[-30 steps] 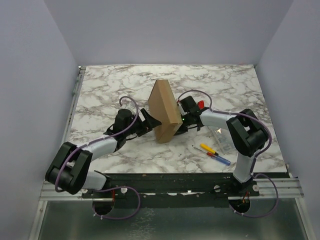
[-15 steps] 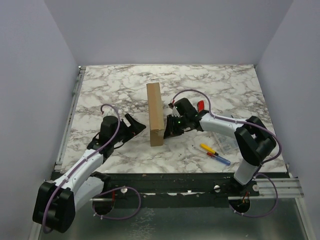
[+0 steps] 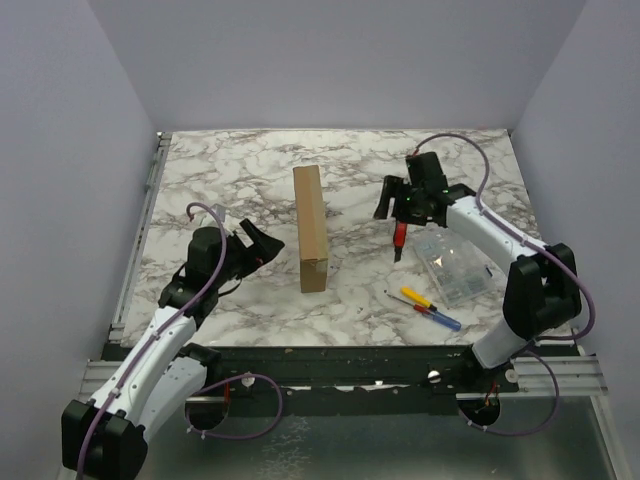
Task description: Unpack the express box
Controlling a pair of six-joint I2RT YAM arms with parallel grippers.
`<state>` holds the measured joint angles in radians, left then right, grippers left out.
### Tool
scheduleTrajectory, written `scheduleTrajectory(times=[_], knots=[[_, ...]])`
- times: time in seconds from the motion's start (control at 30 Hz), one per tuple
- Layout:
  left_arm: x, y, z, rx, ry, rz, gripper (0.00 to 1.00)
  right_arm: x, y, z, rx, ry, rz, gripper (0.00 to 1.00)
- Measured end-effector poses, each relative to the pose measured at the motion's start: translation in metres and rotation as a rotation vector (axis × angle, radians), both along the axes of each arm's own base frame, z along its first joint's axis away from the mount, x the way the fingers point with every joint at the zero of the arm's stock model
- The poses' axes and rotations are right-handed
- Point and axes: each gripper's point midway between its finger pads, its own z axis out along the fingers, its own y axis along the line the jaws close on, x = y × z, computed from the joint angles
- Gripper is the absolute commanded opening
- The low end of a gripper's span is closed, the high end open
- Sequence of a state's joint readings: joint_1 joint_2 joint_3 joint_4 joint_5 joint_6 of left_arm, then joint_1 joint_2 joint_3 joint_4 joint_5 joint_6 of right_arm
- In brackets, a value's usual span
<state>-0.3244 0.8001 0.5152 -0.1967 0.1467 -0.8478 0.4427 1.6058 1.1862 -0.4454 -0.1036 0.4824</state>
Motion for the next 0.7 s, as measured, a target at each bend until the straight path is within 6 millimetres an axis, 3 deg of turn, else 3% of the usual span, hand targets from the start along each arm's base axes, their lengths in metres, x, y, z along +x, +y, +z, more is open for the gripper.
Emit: scheduleTrajectory(times=[0.1,0.2,0.4,0.53,0.6,0.7], knots=[[-0.001,0.001,0.013,-0.007,-0.031,0.001,0.93,0.033,-0.053,0.005,-0.083,-0.015,-0.169,0.82],[-0.002,-0.001,0.023,-0.017,-0.051,-0.012,0.94,0.059,-0.078,0.002,-0.169,-0.007,-0.262,0.83],[-0.007,-0.012,0.043,-0.047,-0.08,-0.087,0.94,0.081,-0.091,-0.05,-0.295,0.094,-0.29,0.78],[-0.013,-0.021,0.06,-0.077,-0.11,-0.149,0.95,0.072,-0.094,-0.09,-0.35,0.183,-0.262,0.68],[-0.015,-0.024,0.069,-0.084,-0.13,-0.174,0.95,0.067,-0.096,-0.097,-0.36,0.201,-0.251,0.61],[-0.017,-0.028,0.085,-0.093,-0.167,-0.214,0.95,0.068,-0.094,-0.098,-0.353,0.193,-0.238,0.41]])
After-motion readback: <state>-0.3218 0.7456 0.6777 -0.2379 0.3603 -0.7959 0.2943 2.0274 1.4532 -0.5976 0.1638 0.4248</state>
